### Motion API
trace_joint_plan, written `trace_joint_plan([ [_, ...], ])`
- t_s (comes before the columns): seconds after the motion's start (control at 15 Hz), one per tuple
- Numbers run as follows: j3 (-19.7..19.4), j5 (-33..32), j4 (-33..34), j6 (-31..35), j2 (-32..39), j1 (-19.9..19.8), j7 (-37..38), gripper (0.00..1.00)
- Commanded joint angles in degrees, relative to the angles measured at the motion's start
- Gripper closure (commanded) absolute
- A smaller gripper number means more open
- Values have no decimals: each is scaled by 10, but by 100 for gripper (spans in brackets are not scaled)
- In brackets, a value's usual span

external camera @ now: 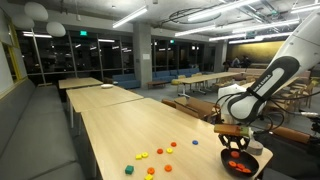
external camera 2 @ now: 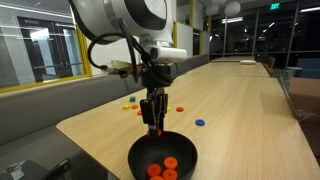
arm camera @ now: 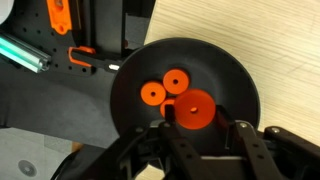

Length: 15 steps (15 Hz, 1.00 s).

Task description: Put two orange circles into the bowl.

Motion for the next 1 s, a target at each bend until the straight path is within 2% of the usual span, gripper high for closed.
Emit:
trace_joint_plan([
  [0.0,10,26,-4,-1,7,-13,-4,32],
  [0.07,8,35,-2,-1,14,-13,-7,30],
  [0.33,9,62,11,-6,33,-8,-14,2],
  [0.4,12,68,17,-8,34,-4,-15,0],
  [0.93,69,109,74,-6,43,45,-24,0],
])
